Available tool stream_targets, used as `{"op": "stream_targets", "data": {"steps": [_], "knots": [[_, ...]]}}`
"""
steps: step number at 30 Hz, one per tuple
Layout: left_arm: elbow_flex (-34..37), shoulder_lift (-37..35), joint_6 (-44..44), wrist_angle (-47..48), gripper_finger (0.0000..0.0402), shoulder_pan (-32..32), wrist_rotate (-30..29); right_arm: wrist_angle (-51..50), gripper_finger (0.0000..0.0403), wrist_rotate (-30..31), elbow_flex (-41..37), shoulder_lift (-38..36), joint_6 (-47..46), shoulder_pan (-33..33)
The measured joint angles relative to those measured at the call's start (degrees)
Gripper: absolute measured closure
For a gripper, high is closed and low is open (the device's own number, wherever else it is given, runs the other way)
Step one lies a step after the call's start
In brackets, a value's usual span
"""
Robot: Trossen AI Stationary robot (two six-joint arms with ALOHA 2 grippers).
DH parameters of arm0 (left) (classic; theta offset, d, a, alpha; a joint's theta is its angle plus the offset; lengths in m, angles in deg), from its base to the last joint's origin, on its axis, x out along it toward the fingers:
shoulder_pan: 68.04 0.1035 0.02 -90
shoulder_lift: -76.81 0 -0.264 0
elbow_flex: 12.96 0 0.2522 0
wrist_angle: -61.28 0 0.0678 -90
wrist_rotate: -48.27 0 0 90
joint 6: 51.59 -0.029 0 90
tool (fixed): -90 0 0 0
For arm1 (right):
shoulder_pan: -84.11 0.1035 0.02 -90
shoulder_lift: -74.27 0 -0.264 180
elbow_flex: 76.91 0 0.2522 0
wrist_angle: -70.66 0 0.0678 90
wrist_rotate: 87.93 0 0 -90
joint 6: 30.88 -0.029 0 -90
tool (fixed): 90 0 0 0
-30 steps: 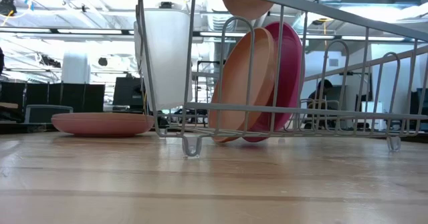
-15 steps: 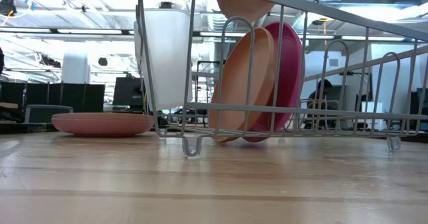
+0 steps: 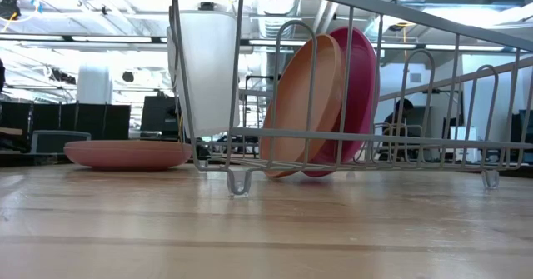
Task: Sort dishes
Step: Put the top light orange plate in the dish rack
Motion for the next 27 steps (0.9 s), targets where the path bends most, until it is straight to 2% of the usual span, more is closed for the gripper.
{"op": "stream_targets", "data": {"steps": [8,18,27], "knots": [[-0.01,0.0,0.99,-1.58,0.0299,0.0,12.64,-2.33,0.0321,-0.32,0.0,-1.29,-1.8,0.5],[-0.02,-0.85,2.43,-4.25,0.0295,-0.07,26.25,-6.56,0.0335,-1.07,0.0,-1.93,-2.0,0.42],[-0.02,-0.79,2.42,-6.29,0.0295,0.08,27.48,-9.69,0.0376,-1.84,0.02,-2.86,-3.96,0.43]]}}
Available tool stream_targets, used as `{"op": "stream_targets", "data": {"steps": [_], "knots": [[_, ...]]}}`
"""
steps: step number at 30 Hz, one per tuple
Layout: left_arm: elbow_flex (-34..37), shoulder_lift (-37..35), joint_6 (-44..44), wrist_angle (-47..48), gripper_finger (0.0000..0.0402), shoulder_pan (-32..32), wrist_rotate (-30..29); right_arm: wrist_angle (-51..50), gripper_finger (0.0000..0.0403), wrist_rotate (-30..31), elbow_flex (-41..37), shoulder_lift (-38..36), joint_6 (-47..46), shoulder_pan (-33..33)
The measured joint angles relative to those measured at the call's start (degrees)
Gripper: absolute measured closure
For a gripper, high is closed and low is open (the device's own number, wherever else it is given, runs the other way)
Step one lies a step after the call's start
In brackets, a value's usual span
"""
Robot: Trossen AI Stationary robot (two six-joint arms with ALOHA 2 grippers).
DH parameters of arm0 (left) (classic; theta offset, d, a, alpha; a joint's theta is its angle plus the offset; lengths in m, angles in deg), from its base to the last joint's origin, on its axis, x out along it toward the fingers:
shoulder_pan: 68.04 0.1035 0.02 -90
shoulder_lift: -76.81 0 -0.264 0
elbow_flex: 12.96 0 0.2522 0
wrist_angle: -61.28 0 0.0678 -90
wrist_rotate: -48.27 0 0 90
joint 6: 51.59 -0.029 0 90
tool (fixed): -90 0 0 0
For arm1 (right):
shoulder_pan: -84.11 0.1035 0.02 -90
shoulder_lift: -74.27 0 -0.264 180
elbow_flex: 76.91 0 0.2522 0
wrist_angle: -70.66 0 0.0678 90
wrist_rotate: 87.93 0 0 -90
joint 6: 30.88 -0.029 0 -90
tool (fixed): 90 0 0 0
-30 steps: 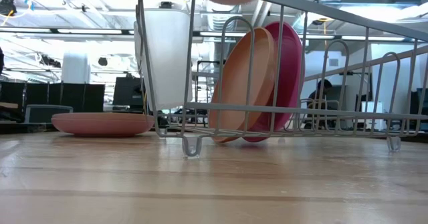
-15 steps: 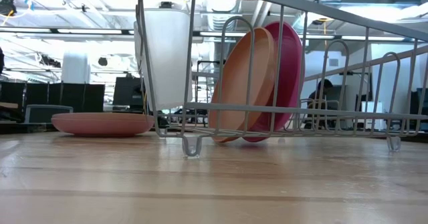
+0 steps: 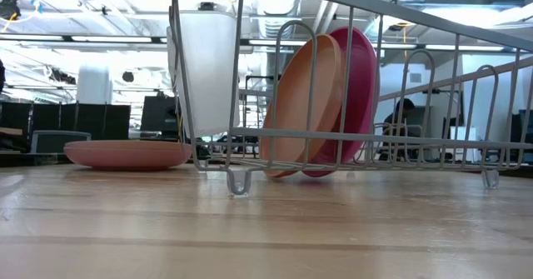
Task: Sort dishes
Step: Put the top light orange plate in the dish rack
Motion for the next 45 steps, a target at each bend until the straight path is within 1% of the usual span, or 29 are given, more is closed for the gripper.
{"op": "stream_targets", "data": {"steps": [3,6,9,13,17,20,22,25,28,30,32,35,37,39,42,45], "knots": [[0.0,0.0,-1.13,-0.06,0.0295,0.19,0.85,-0.23,0.0389,-0.22,0.0,-0.02,-0.37,-0.03],[0.0,0.0,-1.22,-0.8,0.0295,0.79,1.25,-1.35,0.0387,-0.28,0.0,-0.04,-2.08,-0.03],[0.0,0.0,-1.82,-2.99,0.0295,1.64,2.04,-4.91,0.0382,-0.48,0.0,-0.04,-5.5,-0.03],[0.0,-0.4,-3.58,-4.91,0.0295,2.65,2.51,-12.24,0.0385,-0.48,0.0,-0.04,-9.43,-0.03],[0.0,-1.91,-6.73,-3.4,0.0295,3.89,2.51,-11.99,0.0386,-0.48,0.11,-0.02,-10.92,-0.67],[0.0,-3.54,-9.03,1.65,0.0295,4.92,2.51,-12.01,0.0387,-1.13,0.02,0.3,-12.07,-2.06],[0.0,-5.36,-10.87,7.55,0.0295,5.46,2.49,-12.12,0.0387,-1.37,0.01,0.81,-12.12,-3.13],[0.0,-9.34,-14.78,18.88,0.0295,6.01,2.44,-11.93,0.0388,-2.24,-0.07,1.07,-11.92,-5.05],[0.0,-13.73,-17.57,31.47,0.0295,6.17,0.42,-12.04,0.0388,-3.73,-0.24,0.82,-10.04,-7.59],[0.0,-16.27,-18.35,38.66,0.0295,6.17,-1.79,-11.66,0.0388,-4.17,-2.84,-0.67,-8.56,-8.99],[0.01,-18.66,-18.62,44.45,0.0295,6.17,-3.65,-12.01,0.0388,-4.82,-7.61,-3.09,-6.98,-10.46],[0.02,-21.82,-18.42,49.35,0.0295,6.17,-6.7,-12.09,0.0388,-7.87,-15.53,-8.19,-9.48,-12.42],[0.0,-23.18,-18.56,50.64,0.0295,6.17,-8.54,-11.75,0.0388,-9.66,-19.68,-11.46,-13.48,-12.62],[0.0,-24.02,-19.03,51.74,0.0295,6.19,-10.74,-11.41,0.0388,-10.66,-22.37,-13.4,-18.81,-11.44],[0.0,-24.13,-19.85,52.28,0.0295,6.42,-14.01,-9.88,0.0388,-10.71,-24.29,-13.67,-25.03,-8.38],[0.0,-23.51,-20.28,52.3,0.0295,7.15,-14.3,-7.11,0.0388,-10.69,-25.06,-11.74,-27.1,-6.11]]}}
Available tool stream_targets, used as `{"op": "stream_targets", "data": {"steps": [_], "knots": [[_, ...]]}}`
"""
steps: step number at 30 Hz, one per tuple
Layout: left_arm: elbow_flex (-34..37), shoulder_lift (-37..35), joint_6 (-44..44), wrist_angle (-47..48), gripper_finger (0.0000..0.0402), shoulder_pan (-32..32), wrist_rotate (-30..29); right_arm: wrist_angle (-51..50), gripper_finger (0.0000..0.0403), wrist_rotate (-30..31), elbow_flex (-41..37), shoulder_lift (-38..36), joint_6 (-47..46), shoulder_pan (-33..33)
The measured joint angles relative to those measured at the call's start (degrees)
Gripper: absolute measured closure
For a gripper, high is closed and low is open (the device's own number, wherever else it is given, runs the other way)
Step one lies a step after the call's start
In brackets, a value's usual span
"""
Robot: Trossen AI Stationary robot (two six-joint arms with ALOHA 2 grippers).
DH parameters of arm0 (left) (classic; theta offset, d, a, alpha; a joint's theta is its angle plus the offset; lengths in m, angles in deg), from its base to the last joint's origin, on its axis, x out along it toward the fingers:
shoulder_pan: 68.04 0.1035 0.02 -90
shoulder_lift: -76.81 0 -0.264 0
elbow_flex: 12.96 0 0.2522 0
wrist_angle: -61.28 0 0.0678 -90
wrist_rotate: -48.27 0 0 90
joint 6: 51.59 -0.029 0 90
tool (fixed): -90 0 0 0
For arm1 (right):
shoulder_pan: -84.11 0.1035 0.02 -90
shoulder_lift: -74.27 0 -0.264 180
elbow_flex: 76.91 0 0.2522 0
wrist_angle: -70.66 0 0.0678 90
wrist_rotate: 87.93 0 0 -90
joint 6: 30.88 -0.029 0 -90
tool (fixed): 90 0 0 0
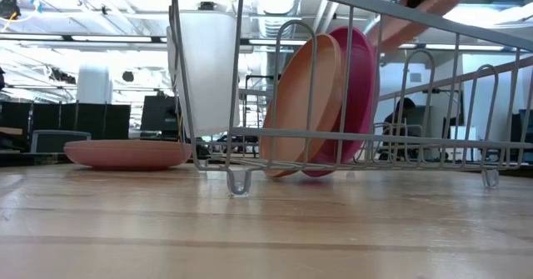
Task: Sort dishes
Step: Put the top light orange plate in the dish rack
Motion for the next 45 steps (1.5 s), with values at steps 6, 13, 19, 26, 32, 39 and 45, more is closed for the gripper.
{"op": "stream_targets", "data": {"steps": [6,13,19,26,32,39,45], "knots": [[0.01,2.17,1.61,0.4,0.0295,0.98,0.45,-4.51,0.0388,0.58,-0.18,7.68,0.54,1.07],[0.01,2.71,1.4,0.21,0.0295,1.9,1.73,-1.55,0.0388,1.46,-0.14,12.15,6.53,1.05],[0.0,2.55,-0.03,0.17,0.0295,1.93,1.73,4.12,0.0388,1.86,-0.12,12.81,11.67,-0.34],[0.0,2.55,-1.33,0.16,0.0295,1.93,1.75,5.24,0.0388,2.51,-0.12,12.81,15.26,-3.67],[0.0,2.55,-1.81,0.18,0.0295,2.02,1.75,7.55,0.0388,3.0,-0.12,12.81,16.7,-4.24],[0.01,2.55,-3.03,0.18,0.0295,2.04,1.75,7.59,0.0388,1.97,-1.38,12.81,14.32,-4.05],[0.0,2.55,-3.07,0.19,0.0295,2.24,1.74,8.47,0.0388,1.57,-3.45,12.79,14.04,-4.05]]}}
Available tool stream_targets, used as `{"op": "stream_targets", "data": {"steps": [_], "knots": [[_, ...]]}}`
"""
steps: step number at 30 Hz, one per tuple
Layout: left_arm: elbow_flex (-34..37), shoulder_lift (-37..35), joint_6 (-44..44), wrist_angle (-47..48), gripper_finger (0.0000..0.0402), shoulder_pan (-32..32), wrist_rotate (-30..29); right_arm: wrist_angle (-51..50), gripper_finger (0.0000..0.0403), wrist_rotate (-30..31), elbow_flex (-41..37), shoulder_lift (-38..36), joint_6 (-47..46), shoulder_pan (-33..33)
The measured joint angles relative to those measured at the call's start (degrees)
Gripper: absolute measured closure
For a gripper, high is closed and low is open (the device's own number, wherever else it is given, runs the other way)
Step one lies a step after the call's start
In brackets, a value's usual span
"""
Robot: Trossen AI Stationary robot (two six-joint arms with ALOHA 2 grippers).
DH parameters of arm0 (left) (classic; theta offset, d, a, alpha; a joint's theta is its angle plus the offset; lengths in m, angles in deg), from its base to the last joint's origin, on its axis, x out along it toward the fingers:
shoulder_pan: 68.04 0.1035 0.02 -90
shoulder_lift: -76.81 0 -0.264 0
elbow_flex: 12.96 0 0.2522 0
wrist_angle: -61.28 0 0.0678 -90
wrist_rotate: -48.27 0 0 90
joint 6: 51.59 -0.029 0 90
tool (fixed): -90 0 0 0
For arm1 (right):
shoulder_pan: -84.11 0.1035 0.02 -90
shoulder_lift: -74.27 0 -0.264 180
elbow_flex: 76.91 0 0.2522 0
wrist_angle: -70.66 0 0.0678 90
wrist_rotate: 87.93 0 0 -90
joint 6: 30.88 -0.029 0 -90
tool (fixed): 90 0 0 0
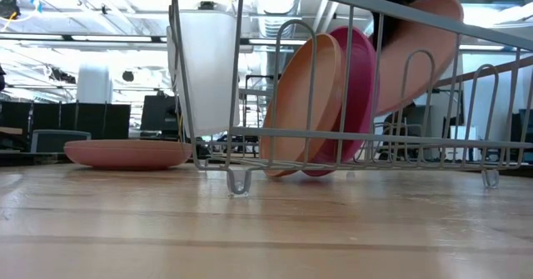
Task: Sort dishes
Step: Put the top light orange plate in the dish rack
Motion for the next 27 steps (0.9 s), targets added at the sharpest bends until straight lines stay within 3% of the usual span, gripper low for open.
{"op": "stream_targets", "data": {"steps": [27], "knots": [[0.0,0.0,-0.83,-0.05,0.0295,0.92,-0.01,1.33,0.0388,0.25,-0.93,2.64,1.11,-0.44]]}}
